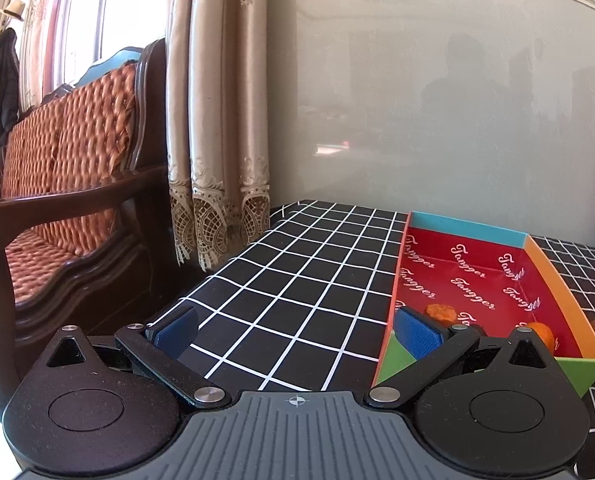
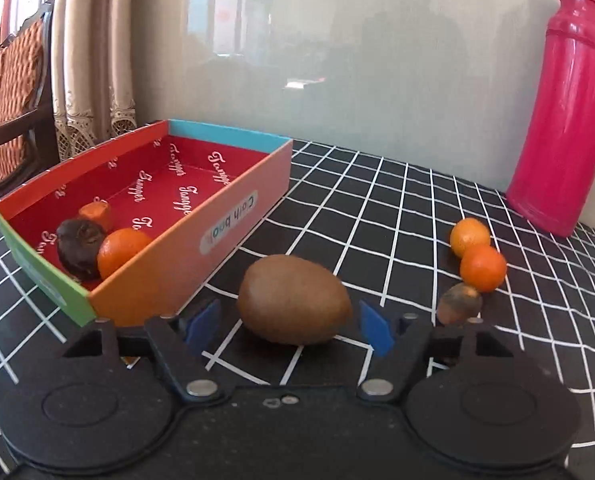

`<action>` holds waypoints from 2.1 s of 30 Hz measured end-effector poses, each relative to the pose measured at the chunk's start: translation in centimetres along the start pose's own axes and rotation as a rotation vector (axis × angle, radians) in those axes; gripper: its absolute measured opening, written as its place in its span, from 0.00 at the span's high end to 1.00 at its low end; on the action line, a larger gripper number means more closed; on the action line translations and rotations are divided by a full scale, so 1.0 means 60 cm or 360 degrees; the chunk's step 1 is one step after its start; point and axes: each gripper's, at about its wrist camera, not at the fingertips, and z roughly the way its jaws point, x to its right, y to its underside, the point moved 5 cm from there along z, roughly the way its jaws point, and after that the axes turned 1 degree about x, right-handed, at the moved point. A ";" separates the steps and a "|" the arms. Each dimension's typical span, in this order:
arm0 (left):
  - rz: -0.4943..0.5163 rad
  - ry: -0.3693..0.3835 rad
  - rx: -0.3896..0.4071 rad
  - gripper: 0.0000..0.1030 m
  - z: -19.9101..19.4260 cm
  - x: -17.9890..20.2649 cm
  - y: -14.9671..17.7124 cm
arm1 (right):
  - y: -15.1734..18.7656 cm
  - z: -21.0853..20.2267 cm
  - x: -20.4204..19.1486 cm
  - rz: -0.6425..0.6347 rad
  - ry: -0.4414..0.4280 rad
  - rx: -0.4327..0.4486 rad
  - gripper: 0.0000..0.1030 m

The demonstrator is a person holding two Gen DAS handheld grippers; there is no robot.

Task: Organize fruits
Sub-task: 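Carry the kiwi with the right gripper into the box and release, then reach the left gripper to a small tan round fruit and grasp it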

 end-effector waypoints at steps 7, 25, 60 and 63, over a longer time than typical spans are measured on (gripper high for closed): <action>-0.0015 0.0000 -0.0007 0.00 0.001 -0.001 -0.001 | -0.001 0.003 0.013 0.0048 0.0007 0.0009 0.41; 0.0031 -0.0084 0.0007 0.00 -0.009 -0.040 -0.002 | -0.091 -0.047 -0.076 0.0070 -0.0169 0.0386 0.41; 0.0118 0.0192 0.0113 0.00 -0.043 0.113 -0.020 | -0.045 -0.133 0.178 0.0475 0.0443 0.0499 0.00; 0.0152 0.0308 0.0133 0.00 -0.059 0.155 -0.020 | -0.028 -0.151 0.228 0.0551 0.0554 0.0476 0.00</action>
